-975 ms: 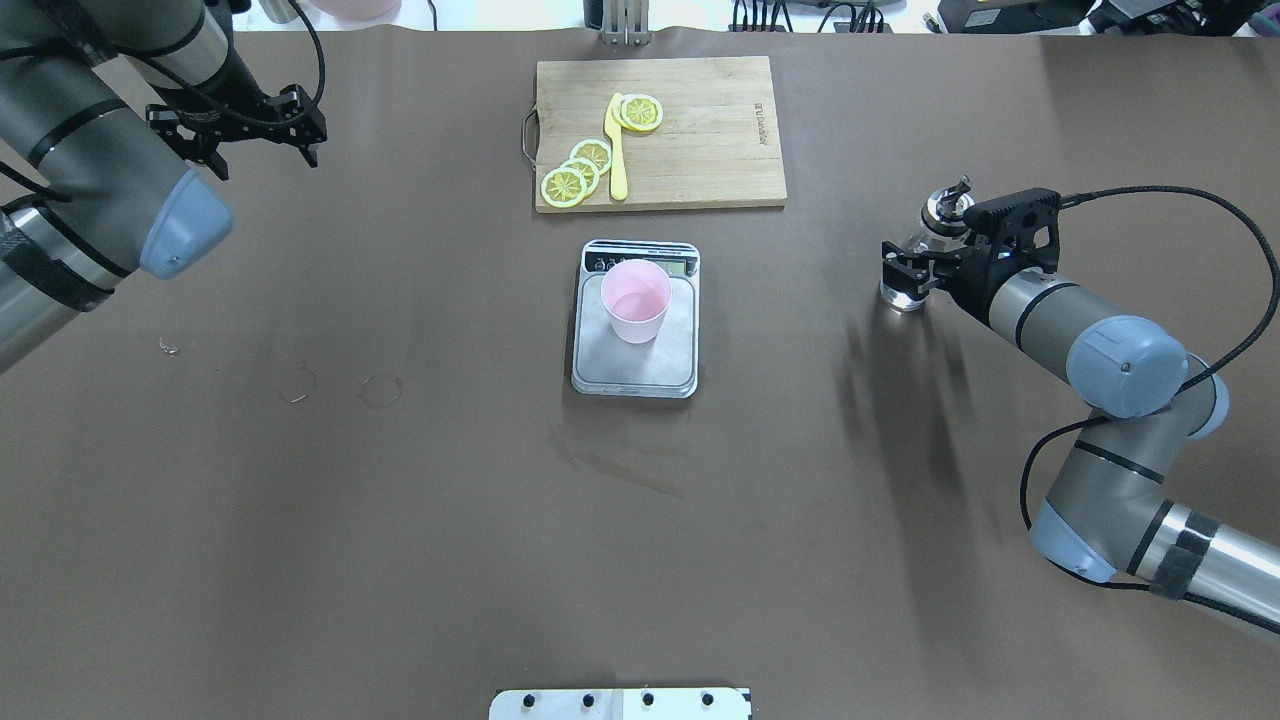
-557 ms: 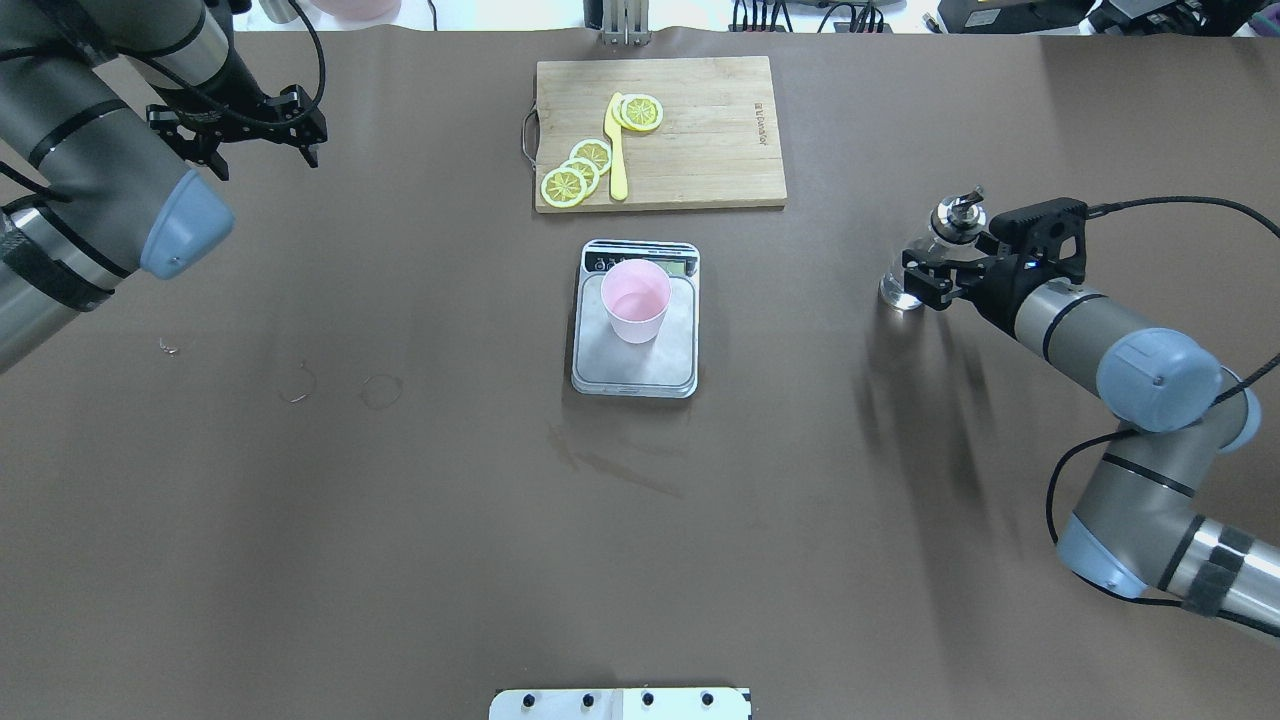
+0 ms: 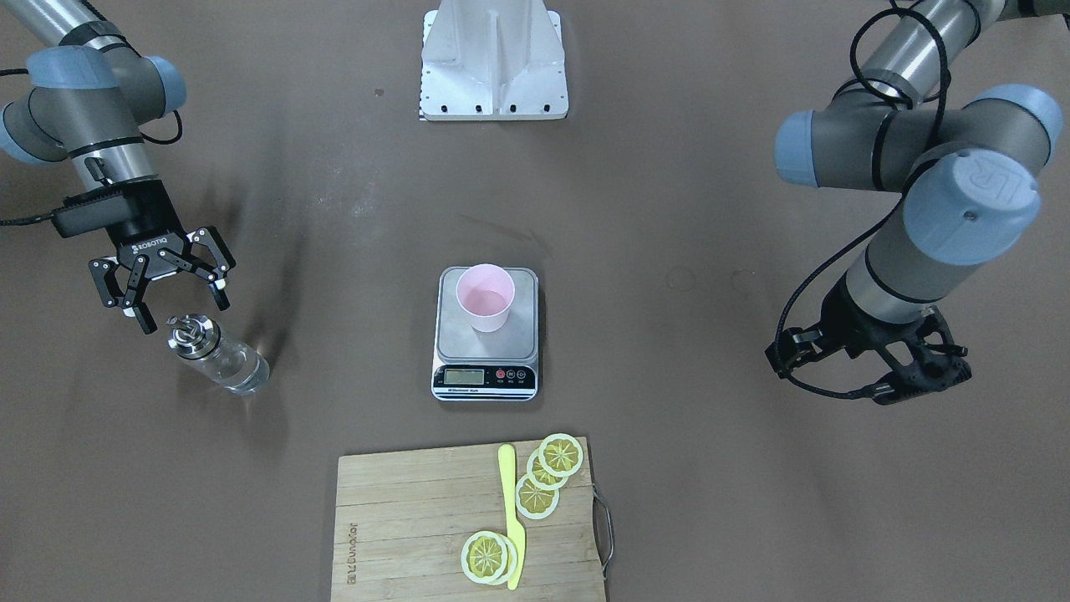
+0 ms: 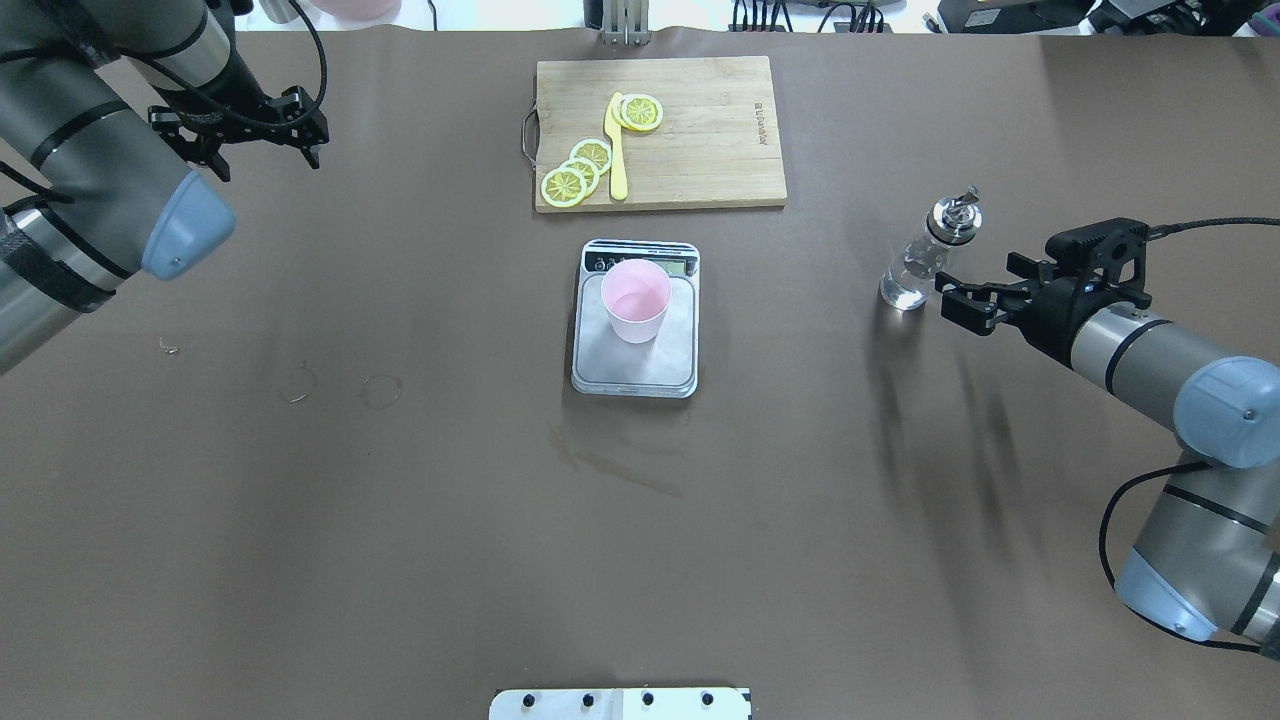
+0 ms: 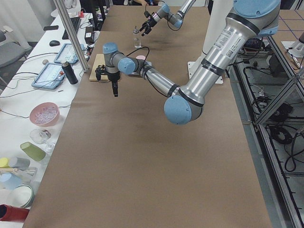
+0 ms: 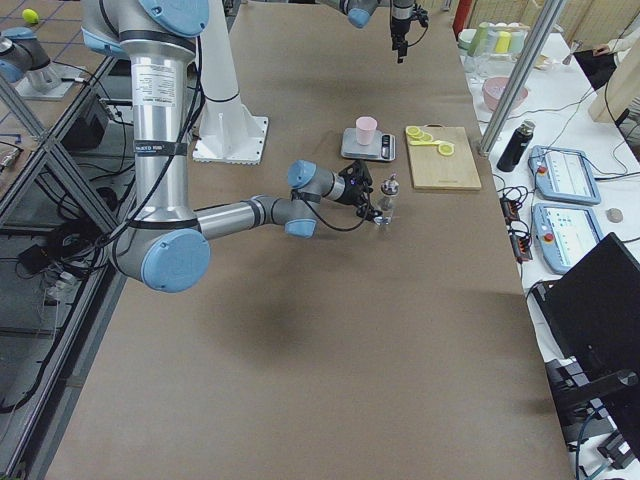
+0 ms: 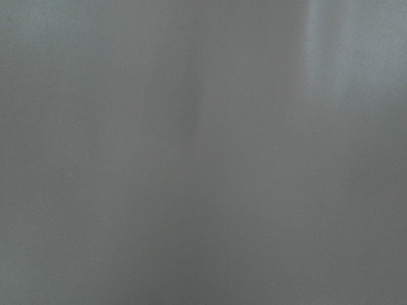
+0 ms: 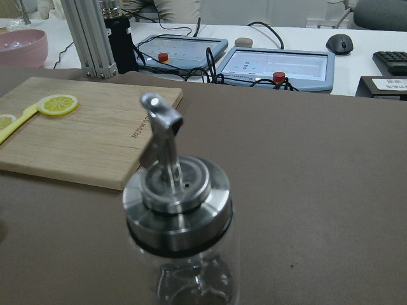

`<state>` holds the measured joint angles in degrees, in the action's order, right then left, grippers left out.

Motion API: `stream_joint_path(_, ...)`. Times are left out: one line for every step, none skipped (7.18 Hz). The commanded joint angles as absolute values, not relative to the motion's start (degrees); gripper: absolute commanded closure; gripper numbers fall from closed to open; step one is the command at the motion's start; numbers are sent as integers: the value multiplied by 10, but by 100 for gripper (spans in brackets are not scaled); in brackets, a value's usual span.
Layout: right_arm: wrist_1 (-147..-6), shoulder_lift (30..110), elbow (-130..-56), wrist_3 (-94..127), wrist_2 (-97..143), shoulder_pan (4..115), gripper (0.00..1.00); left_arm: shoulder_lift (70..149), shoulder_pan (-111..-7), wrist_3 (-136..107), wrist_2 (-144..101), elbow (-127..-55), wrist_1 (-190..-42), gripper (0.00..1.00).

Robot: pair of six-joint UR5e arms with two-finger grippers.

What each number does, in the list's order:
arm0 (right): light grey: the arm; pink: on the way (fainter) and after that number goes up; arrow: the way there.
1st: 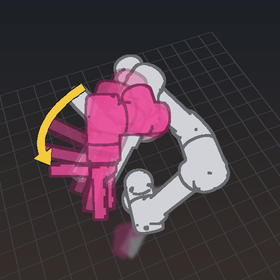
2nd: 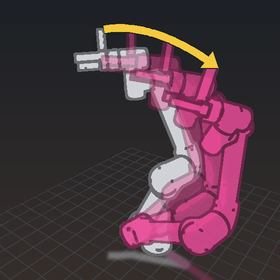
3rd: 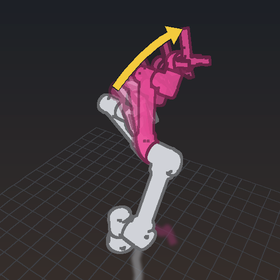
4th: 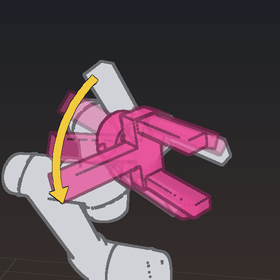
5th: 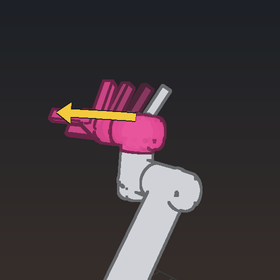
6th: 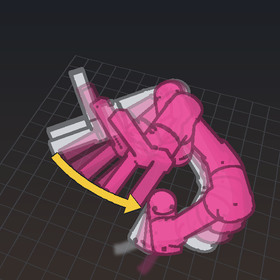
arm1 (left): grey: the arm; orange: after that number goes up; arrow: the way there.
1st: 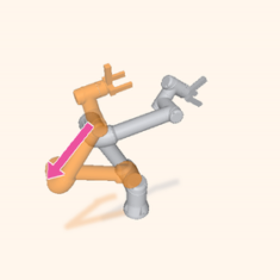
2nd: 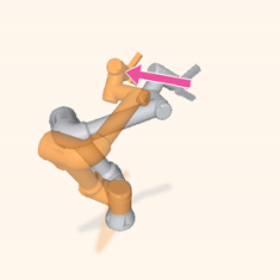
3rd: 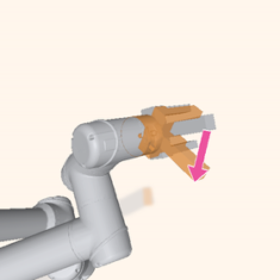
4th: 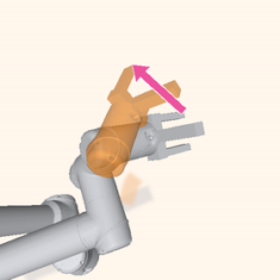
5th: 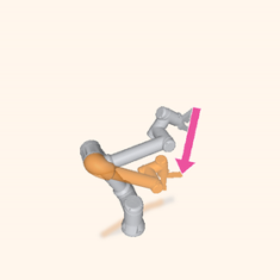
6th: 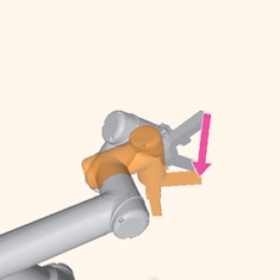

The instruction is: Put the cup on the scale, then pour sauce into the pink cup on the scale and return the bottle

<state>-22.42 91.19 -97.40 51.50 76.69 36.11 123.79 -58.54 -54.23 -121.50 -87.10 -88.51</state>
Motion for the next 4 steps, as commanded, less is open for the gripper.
stream_joint_path(-229,968,-1037,520,805,360,0,1236,-584,-542,-1215,-872,-885,2)
stream_joint_path(-243,1014,-1081,520,837,361,0,1236,-585,-542,-1216,-874,-886,2)
stream_joint_path(-287,1030,-1112,519,914,402,0,1235,-585,-541,-1216,-875,-886,2)
stream_joint_path(-344,1021,-1127,508,1037,497,0,1236,-585,-542,-1216,-876,-885,2)
